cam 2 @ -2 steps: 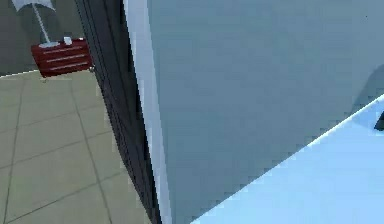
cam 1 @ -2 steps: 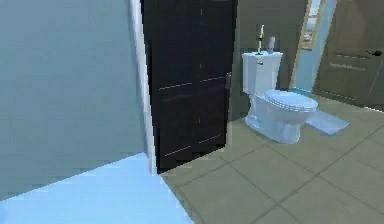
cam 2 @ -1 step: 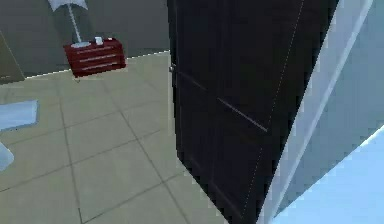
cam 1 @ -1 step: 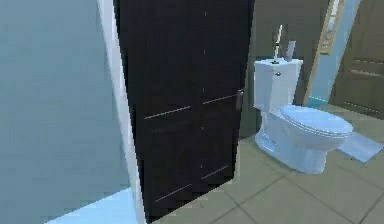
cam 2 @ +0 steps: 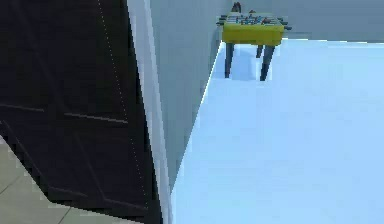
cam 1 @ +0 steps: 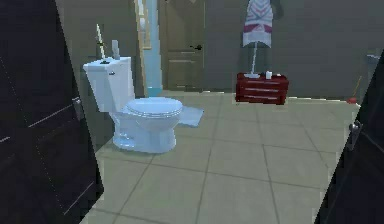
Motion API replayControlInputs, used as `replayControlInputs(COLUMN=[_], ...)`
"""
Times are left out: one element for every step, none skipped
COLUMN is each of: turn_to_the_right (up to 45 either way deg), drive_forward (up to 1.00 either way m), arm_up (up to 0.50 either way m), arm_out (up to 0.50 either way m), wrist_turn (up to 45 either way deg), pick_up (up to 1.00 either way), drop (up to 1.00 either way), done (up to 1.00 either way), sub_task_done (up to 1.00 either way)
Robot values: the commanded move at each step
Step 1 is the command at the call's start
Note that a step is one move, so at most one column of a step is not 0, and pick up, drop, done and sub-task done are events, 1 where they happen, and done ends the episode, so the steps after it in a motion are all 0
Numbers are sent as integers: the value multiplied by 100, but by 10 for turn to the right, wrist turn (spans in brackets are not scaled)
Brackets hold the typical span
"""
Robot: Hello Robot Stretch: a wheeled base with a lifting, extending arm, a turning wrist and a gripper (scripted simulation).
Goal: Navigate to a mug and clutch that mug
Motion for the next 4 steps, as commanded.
replayControlInputs(turn_to_the_right=[120,0,30,0], drive_forward=[0,100,0,100], arm_up=[0,0,0,0], arm_out=[0,0,0,0], wrist_turn=[0,0,0,0], pick_up=[0,0,0,0], drop=[0,0,0,0], done=[0,0,0,0], sub_task_done=[0,0,0,0])
